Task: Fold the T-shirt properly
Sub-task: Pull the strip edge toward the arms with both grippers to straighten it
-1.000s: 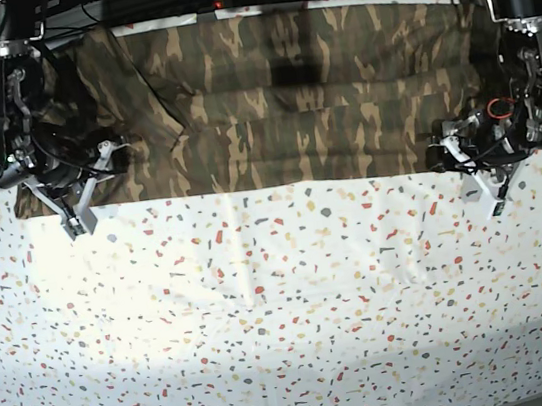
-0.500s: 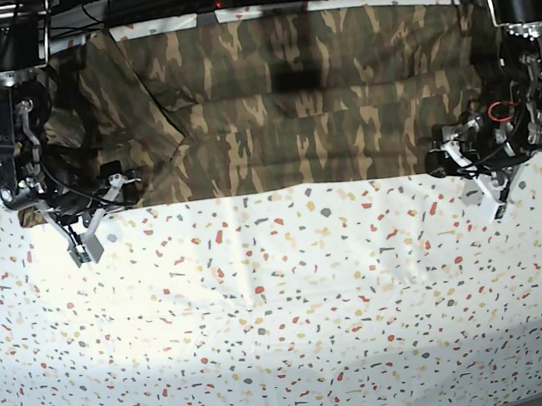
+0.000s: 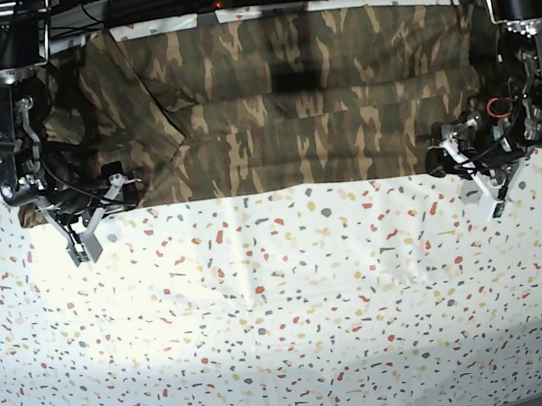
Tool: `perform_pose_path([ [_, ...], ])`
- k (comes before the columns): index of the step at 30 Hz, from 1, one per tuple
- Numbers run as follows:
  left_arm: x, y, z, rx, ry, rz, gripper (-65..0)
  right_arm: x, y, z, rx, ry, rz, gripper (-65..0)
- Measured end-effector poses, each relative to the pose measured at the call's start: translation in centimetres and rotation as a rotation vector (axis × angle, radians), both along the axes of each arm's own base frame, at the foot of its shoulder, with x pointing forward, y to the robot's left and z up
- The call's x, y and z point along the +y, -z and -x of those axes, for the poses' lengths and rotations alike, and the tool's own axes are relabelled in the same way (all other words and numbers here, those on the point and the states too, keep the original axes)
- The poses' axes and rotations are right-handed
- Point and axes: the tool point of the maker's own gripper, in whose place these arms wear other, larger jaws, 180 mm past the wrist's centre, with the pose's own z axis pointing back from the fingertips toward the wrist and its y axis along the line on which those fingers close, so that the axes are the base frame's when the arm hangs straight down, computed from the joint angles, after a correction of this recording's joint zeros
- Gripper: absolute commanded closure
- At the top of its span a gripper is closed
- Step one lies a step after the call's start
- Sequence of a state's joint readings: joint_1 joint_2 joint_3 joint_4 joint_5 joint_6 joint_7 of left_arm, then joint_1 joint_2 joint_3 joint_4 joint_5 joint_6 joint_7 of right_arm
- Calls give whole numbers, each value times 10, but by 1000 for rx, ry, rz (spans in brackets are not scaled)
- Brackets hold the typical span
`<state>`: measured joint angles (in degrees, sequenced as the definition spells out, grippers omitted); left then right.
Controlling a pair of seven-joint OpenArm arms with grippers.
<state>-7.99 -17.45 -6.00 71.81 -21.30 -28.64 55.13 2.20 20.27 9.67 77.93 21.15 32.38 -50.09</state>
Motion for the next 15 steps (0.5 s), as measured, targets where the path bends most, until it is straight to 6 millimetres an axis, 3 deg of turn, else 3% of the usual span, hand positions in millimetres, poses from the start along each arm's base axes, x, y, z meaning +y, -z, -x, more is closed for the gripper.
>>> perform_pose_path([
  [3,2,-1,-3,-21,-3,-14,-261,0,0,-1,-7,2,-1,-289],
  [15,11,-8,-21,-15,-5,-83,-259,14,-12,-30,-59,16,3,-288],
])
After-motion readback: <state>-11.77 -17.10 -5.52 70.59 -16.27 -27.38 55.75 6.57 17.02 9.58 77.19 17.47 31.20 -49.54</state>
